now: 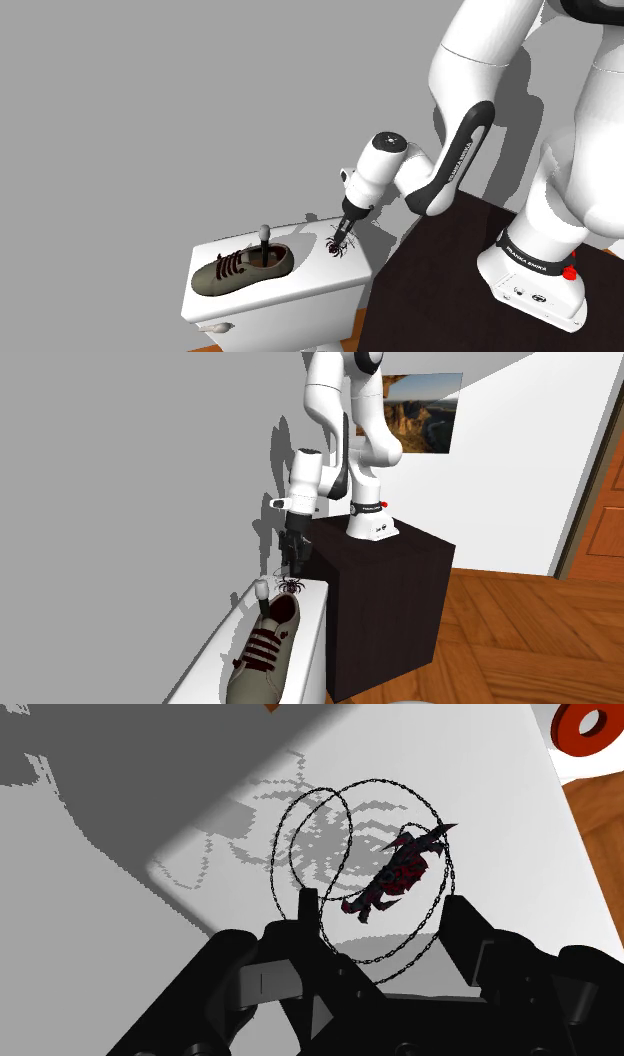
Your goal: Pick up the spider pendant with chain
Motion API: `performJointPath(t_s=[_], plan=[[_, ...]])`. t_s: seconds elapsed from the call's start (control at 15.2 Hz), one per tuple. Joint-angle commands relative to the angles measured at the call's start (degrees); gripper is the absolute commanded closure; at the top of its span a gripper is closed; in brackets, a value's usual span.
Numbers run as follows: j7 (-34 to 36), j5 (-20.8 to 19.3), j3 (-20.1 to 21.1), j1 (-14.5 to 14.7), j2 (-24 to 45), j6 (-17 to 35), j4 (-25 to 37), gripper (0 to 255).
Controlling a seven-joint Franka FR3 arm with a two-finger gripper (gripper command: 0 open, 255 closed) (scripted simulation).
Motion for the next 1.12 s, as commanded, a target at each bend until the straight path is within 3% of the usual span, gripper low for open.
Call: performJointPath(t_s=[0.0,0.13,0.33,0.46,0.66,0.79,0.86,1.06], plan=[[0.0,0.0,0.0,0.0,0.0,0.0,0.0,255],[-0.1,0.0,0.1,-0.2,-0.1,0.0,-0.1,255],[-5.2,5.4,10.9,-10.0,-3.6,-2.9,-1.4,255],[-10.6,12.0,18.6,-16.5,-5.9,-4.6,-2.4,255],[-21.6,26.3,29.4,-24.1,-9.5,-6.9,-3.8,255],[-29.3,36.5,33.4,-25.7,-12.1,-8.7,-4.2,255],[-32.2,40.5,33.8,-25.1,-13.3,-9.7,-4.3,255],[-37.5,47.7,32.4,-22.2,-16.8,-12.9,-4.2,255]])
